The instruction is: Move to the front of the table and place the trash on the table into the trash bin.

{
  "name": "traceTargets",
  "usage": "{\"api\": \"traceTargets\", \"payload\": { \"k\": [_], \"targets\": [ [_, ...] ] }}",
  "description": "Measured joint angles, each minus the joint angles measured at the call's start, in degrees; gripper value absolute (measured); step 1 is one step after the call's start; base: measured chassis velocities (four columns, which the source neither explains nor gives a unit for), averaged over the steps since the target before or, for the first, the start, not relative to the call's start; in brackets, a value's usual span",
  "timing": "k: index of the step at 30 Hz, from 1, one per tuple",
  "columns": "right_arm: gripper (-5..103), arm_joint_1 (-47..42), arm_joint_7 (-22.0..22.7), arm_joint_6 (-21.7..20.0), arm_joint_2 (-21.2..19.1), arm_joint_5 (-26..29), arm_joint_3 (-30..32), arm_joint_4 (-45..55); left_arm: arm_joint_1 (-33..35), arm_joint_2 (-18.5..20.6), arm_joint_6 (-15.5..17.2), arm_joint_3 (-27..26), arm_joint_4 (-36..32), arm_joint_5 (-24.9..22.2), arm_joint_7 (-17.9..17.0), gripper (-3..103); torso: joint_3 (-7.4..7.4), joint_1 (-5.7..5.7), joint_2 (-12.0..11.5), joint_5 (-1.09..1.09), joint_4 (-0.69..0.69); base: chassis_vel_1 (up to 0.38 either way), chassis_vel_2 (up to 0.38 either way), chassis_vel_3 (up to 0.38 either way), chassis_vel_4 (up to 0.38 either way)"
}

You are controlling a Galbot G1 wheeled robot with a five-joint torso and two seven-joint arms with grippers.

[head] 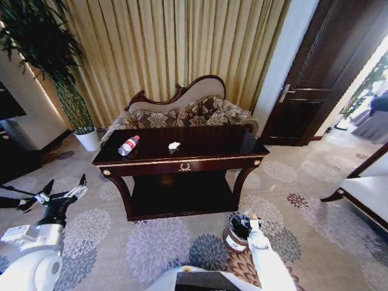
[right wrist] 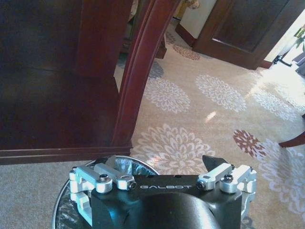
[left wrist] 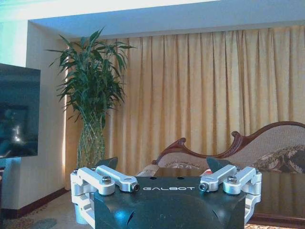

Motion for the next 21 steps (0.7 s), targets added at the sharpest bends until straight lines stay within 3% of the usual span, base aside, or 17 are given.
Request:
{"api": "traceTargets", "payload": {
  "k": [10, 12, 14, 18, 21],
  "targets": [
    [100, -0.79, 0.00, 0.48, 0.09, 0.91, 0.22, 2.56, 0.15, -0.27, -0.05, 0.02, -0.67, 0.10, 0.03, 100, 0.00, 0.00, 0.00, 0.01, 0.00, 0.000, 0.000, 0.000, 0.000],
    [100, -1.37, 0.00, 0.81, 0.00, 4.88, 0.12, 6.19, 0.15, -0.28, -0.05, -0.02, -0.73, 0.10, 0.02, 100, 0.00, 0.00, 0.00, 0.01, 0.00, 0.000, 0.000, 0.000, 0.000],
    [100, -2.69, 0.01, 0.68, -0.54, 12.78, -0.47, 12.83, 0.13, -0.35, -0.05, -0.03, -0.78, 0.12, 0.02, 100, 0.00, 0.00, 0.00, 0.00, 0.01, 0.000, 0.000, 0.000, 0.000],
    [100, -3.72, 0.00, 0.01, -1.24, 17.52, -0.61, 18.22, 0.11, -0.44, -0.05, 0.03, -0.78, 0.24, 0.01, 100, 0.00, 0.00, 0.00, 0.01, 0.02, 0.000, 0.000, 0.000, 0.000],
    [100, -7.52, 0.02, -4.86, -3.80, 27.70, 0.64, 35.90, -0.01, -0.88, 0.02, 0.59, -0.76, 0.70, -0.02, 100, 0.00, 0.00, 0.00, -0.02, 0.00, 0.000, 0.000, 0.000, 0.000]
  ]
}}
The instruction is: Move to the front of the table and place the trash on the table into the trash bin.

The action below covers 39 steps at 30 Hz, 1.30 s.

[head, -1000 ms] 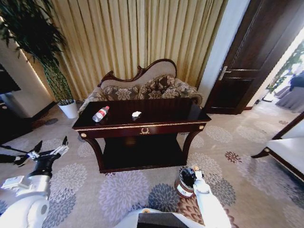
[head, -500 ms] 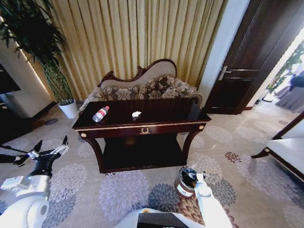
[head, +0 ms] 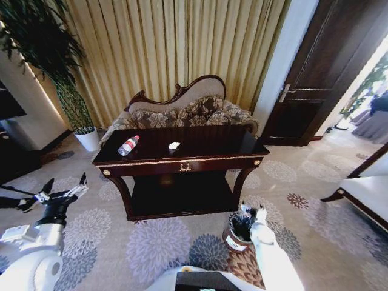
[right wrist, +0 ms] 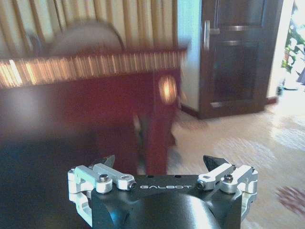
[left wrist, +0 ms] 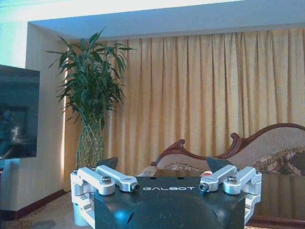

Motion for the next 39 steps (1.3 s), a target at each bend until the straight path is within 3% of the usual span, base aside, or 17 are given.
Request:
{"api": "traceTargets", "payload": {
  "k": [1, 4, 7, 8, 16, 24, 39],
  "targets": [
    [100, 0.00, 0.00, 0.00, 0.00, 0.00, 0.00, 0.00, 0.00, 0.00, 0.00, 0.00, 0.00, 0.00, 0.00, 100, 0.00, 0.00, 0.00, 0.00, 0.00, 0.000, 0.000, 0.000, 0.000],
    [100, -3.16, 0.01, -4.00, -1.23, 6.57, 0.84, 14.65, -0.09, -0.76, 0.05, 1.16, 0.17, 1.06, -0.01, 100, 0.00, 0.00, 0.00, 0.01, 0.00, 0.000, 0.000, 0.000, 0.000],
    [100, -4.07, 0.02, -5.10, -1.44, 7.53, 0.72, 19.63, -0.14, -1.03, 0.08, 1.69, 0.18, 1.40, -0.03, 100, 0.00, 0.00, 0.00, 0.00, 0.00, 0.000, 0.000, 0.000, 0.000],
    [100, -4.90, 0.01, -6.27, -1.62, 8.37, -0.16, 25.81, -0.29, -1.28, 0.17, 2.16, 0.13, 1.79, -0.10, 100, -0.01, 0.00, 0.00, 0.00, -0.01, 0.000, 0.000, 0.000, 0.000],
    [100, -4.34, 0.00, -11.17, -1.42, 5.85, -6.11, 36.52, 0.08, -1.85, 0.70, 1.29, -0.80, 1.69, -0.18, 100, 0.00, 0.00, 0.00, 0.02, 0.01, 0.000, 0.000, 0.000, 0.000],
    [100, -3.62, -0.02, -12.74, -1.33, 3.56, -9.47, 37.30, 0.63, -2.50, 0.40, 0.63, -1.15, 1.27, -0.12, 100, -0.01, -0.01, 0.00, 0.02, 0.00, 0.000, 0.000, 0.000, 0.000],
    [100, -3.09, -0.03, -12.42, -2.81, 4.11, -7.49, 35.88, 1.54, -2.31, 1.46, 0.23, -2.40, 1.07, 0.07, 100, 0.01, -0.01, 0.00, 0.01, 0.01, -0.146, 0.149, 0.140, -0.148]
  ]
}}
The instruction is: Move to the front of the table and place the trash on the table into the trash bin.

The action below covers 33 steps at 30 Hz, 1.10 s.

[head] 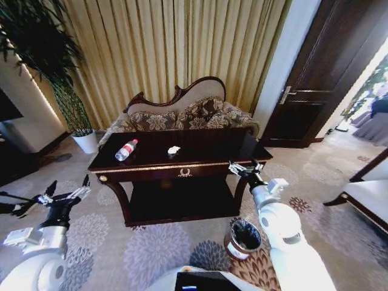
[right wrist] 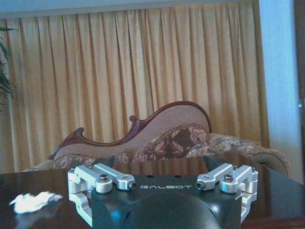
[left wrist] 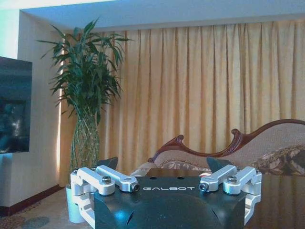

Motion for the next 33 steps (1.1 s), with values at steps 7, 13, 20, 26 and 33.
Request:
{"api": "traceTargets", "payload": {
  "k": [7, 13, 20, 26, 33],
  "targets": [
    [100, -0.65, 0.00, 0.22, 0.20, -0.05, -0.21, 0.83, 0.03, -0.08, 0.17, -0.07, -0.50, 0.24, 0.02, 100, 0.01, 0.02, -0.01, 0.01, 0.00, -0.286, 0.299, 0.283, -0.292],
    [100, -0.87, 0.00, 0.23, -0.55, -0.54, -1.66, 1.87, 0.19, -0.48, 0.23, 0.27, -0.99, 0.47, 0.05, 100, 0.02, 0.08, -0.03, 0.00, -0.02, -0.202, 0.203, 0.182, -0.192],
    [100, 0.39, 0.00, 0.16, -4.97, 0.46, -6.44, 1.37, 1.19, -1.43, 0.25, 0.36, -1.76, 0.66, 0.07, 100, -0.02, -0.02, 0.00, -0.01, 0.00, -0.009, 0.005, 0.002, -0.011],
    [100, 6.67, -0.01, -1.20, -11.72, 5.52, -14.53, -2.91, 2.80, -3.32, 0.26, 0.16, -3.52, 0.87, 0.12, 100, -0.02, -0.05, 0.03, 0.02, -0.01, 0.018, -0.037, -0.029, 0.028],
    [100, 13.09, -0.01, -1.27, -12.61, 8.76, -19.27, -7.72, 4.95, -5.64, 0.51, -0.59, -5.35, 1.25, 0.14, 100, 0.01, 0.04, -0.02, 0.00, -0.01, 0.000, 0.000, 0.000, 0.000]
  ]
}}
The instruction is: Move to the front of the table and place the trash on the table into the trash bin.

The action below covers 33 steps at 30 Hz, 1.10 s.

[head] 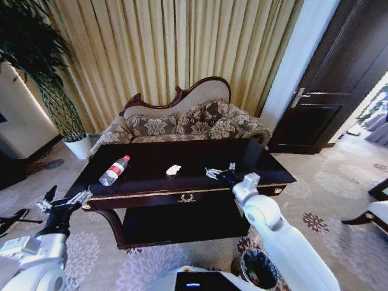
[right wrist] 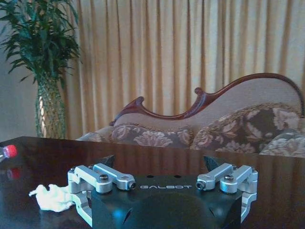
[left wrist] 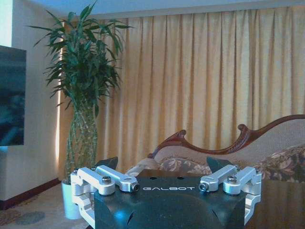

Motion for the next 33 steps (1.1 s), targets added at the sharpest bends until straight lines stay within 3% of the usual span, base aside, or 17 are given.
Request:
{"api": "traceTargets", "payload": {
  "k": [5, 13, 19, 33],
  "targets": [
    [100, 1.14, 0.00, 0.00, -0.08, 0.37, -2.64, -0.52, 0.78, -1.36, -0.17, -0.35, -0.24, 1.02, 0.07, 100, -0.02, -0.04, 0.02, 0.00, 0.00, 0.000, 0.000, 0.000, 0.000],
    [100, 6.97, 0.00, -0.26, -1.17, 0.87, -12.02, -2.20, 1.31, -3.04, -0.62, -1.48, -0.83, 1.86, 0.46, 100, -0.01, -0.04, 0.02, -0.01, 0.01, 0.000, 0.000, 0.000, 0.000],
    [100, 13.59, 0.00, -0.78, 0.98, 1.46, -17.92, -7.60, 1.33, -3.56, -0.72, -3.13, -0.75, 1.42, 0.64, 100, -0.01, -0.04, 0.02, 0.00, 0.00, 0.000, 0.000, 0.000, 0.000],
    [100, 20.14, 0.00, -0.78, 4.03, 1.82, -26.36, -15.41, 1.34, -6.07, -1.57, -3.25, -0.69, 2.49, 1.35, 100, -0.01, -0.04, 0.02, 0.00, 0.00, 0.000, 0.000, 0.000, 0.000]
  ]
}}
